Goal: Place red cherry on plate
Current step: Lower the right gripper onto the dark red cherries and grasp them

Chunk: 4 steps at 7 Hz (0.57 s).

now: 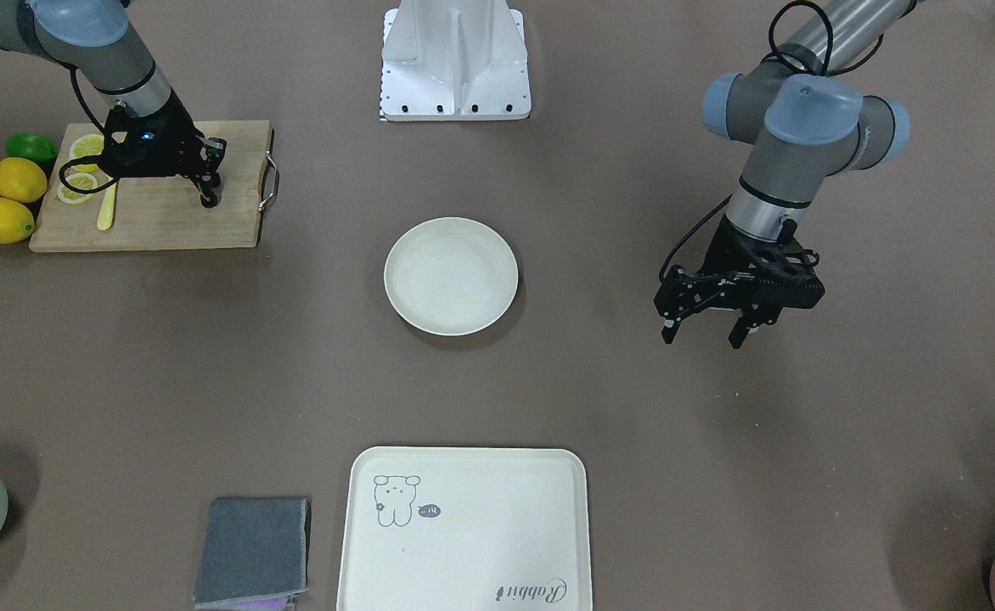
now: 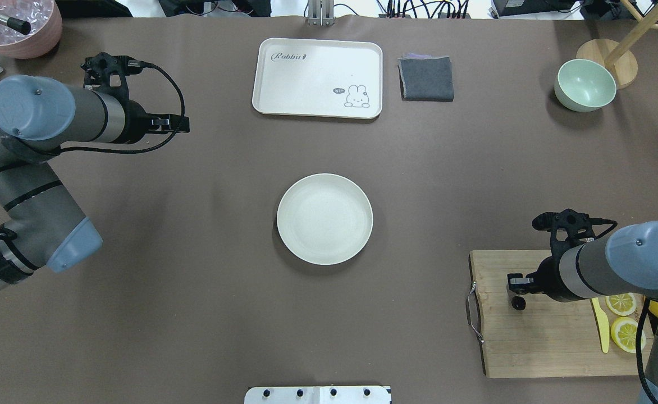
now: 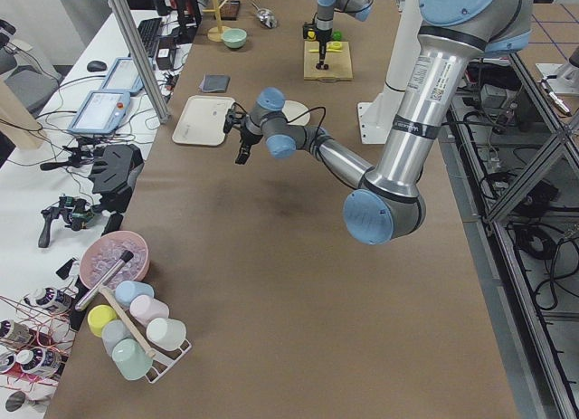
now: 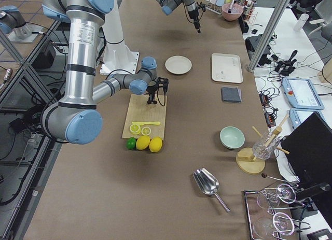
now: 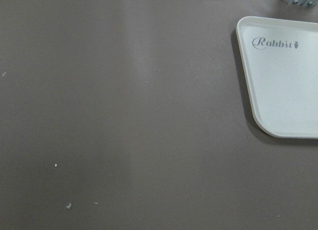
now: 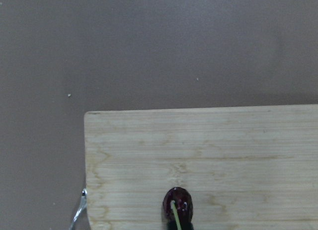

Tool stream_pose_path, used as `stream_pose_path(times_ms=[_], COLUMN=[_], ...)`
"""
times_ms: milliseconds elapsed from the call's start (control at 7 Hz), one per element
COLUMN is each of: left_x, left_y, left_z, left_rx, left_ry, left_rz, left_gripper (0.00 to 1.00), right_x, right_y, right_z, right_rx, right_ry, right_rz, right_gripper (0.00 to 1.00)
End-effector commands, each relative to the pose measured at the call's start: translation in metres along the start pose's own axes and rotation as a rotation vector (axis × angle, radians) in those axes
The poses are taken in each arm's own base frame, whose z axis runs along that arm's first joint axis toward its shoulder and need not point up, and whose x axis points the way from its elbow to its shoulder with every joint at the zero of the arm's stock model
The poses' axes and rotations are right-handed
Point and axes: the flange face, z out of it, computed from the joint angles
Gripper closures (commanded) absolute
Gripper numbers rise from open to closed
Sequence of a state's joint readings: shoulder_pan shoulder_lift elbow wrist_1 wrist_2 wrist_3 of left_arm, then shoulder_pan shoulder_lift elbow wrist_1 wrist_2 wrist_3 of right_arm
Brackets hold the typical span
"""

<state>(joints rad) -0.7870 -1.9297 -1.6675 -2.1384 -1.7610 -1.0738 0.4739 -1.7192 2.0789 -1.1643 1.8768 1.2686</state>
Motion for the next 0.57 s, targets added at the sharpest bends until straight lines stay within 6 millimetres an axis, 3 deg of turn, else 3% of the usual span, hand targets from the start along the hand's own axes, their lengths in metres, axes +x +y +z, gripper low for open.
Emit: stream_pose_path(times_ms=[0,143,286,429], left_x=[0.001,-0.006,-0.031,-0.057], left_y=[-0.001,-0.009,-0.021,-0.03], left_z=[-0.001,-0.003,-0.005,-0.004], left_rx=[0.001,0.012,0.025,0.013], left_ry=[0.003,-0.008,-0.042,-0.067], left_rz=[0.0,0.02,0.072,0.081], left_gripper=[0.02,0.02,0.02,0.02], right_x=[-0.005,-0.022,-0.052,-0.107], right_y=[-0.015,-0.023,-0.032,-0.048], right_z=[-0.026,-0.037,-0.042,-0.046], right_rx=[0.04,0.06,0.075,0.076], right_ry=[-0.04,-0.076,-0.12,-0.114], right_rz=[0.018,0.014,-0.001,-0.004], right_gripper=[1.0,1.0,1.0,1.0])
